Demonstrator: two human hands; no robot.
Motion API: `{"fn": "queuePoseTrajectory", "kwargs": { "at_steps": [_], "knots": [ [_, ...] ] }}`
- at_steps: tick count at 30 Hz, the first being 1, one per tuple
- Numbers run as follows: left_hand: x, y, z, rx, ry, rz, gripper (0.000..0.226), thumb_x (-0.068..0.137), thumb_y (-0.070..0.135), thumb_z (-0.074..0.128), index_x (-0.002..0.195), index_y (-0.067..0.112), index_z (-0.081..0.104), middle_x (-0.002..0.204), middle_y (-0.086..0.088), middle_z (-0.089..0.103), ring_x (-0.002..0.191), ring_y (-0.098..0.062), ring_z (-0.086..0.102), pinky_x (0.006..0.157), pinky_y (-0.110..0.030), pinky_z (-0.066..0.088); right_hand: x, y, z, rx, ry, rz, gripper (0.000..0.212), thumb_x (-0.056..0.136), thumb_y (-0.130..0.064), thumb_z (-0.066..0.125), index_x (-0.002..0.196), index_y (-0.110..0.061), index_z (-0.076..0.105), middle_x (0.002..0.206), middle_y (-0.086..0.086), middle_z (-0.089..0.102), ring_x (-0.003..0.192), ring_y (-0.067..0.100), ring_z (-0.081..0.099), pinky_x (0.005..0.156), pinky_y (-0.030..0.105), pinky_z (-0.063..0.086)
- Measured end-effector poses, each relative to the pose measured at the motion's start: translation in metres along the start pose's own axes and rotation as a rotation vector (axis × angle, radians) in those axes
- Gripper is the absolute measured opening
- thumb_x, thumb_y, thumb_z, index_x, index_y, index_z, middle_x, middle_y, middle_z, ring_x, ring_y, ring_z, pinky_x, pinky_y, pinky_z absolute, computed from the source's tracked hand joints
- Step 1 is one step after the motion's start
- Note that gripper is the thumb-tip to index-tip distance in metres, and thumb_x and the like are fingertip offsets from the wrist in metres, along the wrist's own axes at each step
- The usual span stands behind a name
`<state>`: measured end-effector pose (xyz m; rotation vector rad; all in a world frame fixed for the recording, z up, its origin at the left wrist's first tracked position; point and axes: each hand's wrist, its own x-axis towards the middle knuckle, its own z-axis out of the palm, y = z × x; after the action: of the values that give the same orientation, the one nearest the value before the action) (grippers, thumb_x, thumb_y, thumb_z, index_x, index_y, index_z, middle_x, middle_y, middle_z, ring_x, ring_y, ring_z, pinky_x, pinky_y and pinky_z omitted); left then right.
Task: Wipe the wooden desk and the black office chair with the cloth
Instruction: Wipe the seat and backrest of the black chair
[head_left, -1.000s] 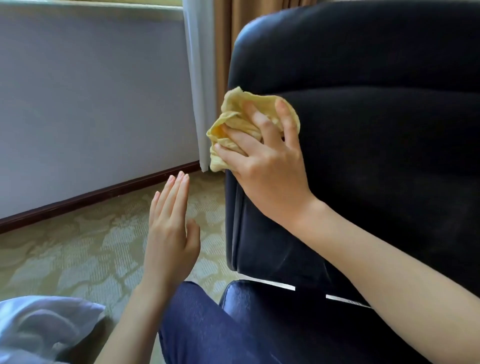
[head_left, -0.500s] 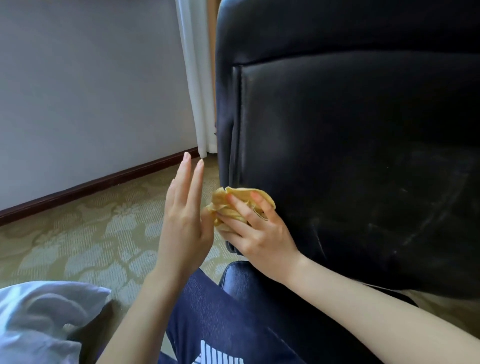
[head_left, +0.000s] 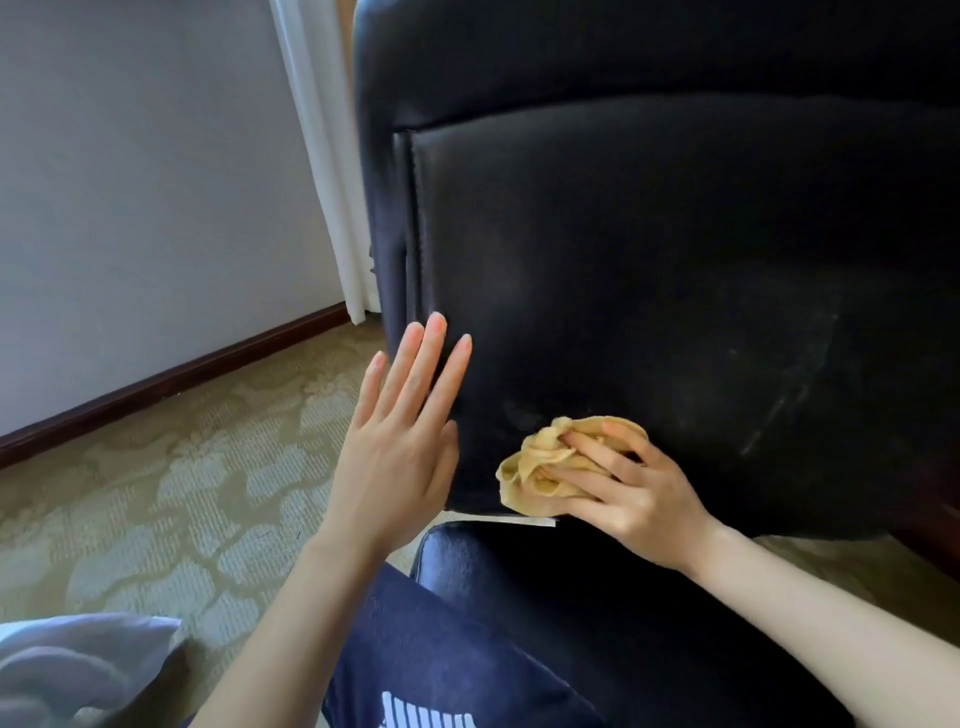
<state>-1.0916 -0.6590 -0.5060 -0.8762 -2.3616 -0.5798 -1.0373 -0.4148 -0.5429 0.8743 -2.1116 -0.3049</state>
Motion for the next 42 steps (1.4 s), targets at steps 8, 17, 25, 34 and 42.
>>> {"fn": "queuePoseTrajectory", "kwargs": {
  "at_steps": [8, 17, 25, 34, 42],
  "knots": [
    [0.003, -0.005, 0.004, -0.056, 0.035, 0.011, 0.075, 0.083, -0.006, 0.043, 0.150, 0.012, 0.013, 0.157, -0.002, 0.011, 0.147, -0.016, 0.006, 0.119, -0.041, 0.010, 0.076, 0.067, -0.039, -0.101, 0.284, 0.333, 0.033, 0.095, -0.002, 0.054, 0.121, -0.020, 0.060, 0.121, 0.007, 0.063, 0.122, 0.034, 0.041, 0.103, 0.052, 0.039],
    [0.004, -0.008, 0.007, -0.028, 0.037, 0.031, 0.078, 0.081, -0.006, 0.043, 0.151, 0.012, 0.012, 0.158, 0.003, 0.007, 0.147, -0.017, 0.006, 0.120, -0.039, 0.009, 0.130, 0.055, -0.027, -0.126, 0.355, 0.534, 0.027, 0.099, -0.014, 0.048, 0.119, -0.019, 0.067, 0.123, 0.010, 0.063, 0.122, 0.038, 0.051, 0.109, 0.052, 0.029],
    [0.002, -0.009, 0.014, 0.081, 0.051, 0.017, 0.071, 0.087, 0.008, 0.035, 0.152, 0.013, 0.009, 0.158, 0.003, 0.004, 0.148, -0.016, 0.003, 0.118, -0.048, 0.004, 0.082, 0.005, 0.000, 0.010, 0.288, 0.363, 0.025, 0.093, -0.011, 0.059, 0.111, -0.026, 0.071, 0.109, 0.000, 0.070, 0.112, 0.025, 0.053, 0.102, 0.047, 0.039],
    [0.003, 0.005, 0.015, 0.112, 0.112, -0.022, 0.062, 0.092, 0.020, 0.038, 0.150, 0.010, 0.018, 0.158, -0.007, 0.011, 0.148, -0.022, 0.005, 0.118, -0.045, -0.002, -0.013, -0.009, 0.017, 0.095, 0.107, 0.078, 0.019, 0.088, -0.008, 0.063, 0.099, -0.022, 0.070, 0.106, -0.004, 0.072, 0.121, 0.019, 0.052, 0.109, 0.038, 0.033],
    [0.019, 0.029, 0.017, 0.149, 0.061, 0.210, 0.062, 0.089, 0.019, 0.042, 0.148, 0.011, 0.023, 0.156, -0.011, 0.016, 0.146, -0.030, 0.009, 0.119, -0.045, 0.003, -0.053, 0.030, -0.015, -0.044, 0.077, 0.055, 0.017, 0.088, -0.011, 0.068, 0.102, -0.021, 0.067, 0.117, -0.003, 0.064, 0.117, 0.022, 0.053, 0.106, 0.039, 0.038]
  ]
}}
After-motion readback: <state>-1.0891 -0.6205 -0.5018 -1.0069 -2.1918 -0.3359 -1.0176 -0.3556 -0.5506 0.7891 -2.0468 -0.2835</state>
